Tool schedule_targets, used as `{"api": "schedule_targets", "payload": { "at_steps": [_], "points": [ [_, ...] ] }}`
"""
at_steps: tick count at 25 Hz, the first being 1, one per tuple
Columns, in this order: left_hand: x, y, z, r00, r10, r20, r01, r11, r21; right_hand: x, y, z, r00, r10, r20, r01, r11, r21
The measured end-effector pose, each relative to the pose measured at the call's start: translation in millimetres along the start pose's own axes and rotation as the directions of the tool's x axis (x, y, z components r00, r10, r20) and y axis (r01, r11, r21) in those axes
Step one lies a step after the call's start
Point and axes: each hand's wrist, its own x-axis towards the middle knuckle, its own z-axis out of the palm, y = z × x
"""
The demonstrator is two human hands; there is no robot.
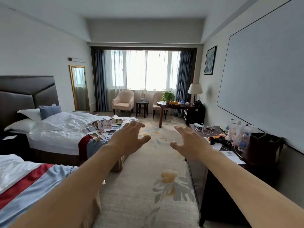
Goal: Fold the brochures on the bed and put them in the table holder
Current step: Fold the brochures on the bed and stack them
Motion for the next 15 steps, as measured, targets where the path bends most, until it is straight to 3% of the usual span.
{"api": "schedule_targets", "payload": {
  "at_steps": [7, 15],
  "points": [
    [115.4, -53.0, 53.6, 0.998, 0.015, 0.06, -0.012, 0.999, -0.047, 115.6, 36.6, 43.2, 0.999, 0.04, 0.016, -0.04, 0.999, -0.025],
    [269.0, -101.5, 144.0, 0.99, -0.024, 0.141, 0.037, 0.995, -0.088, 281.6, 120.8, 92.9, 0.999, -0.035, 0.021, 0.035, 0.999, -0.01]
  ]
}}
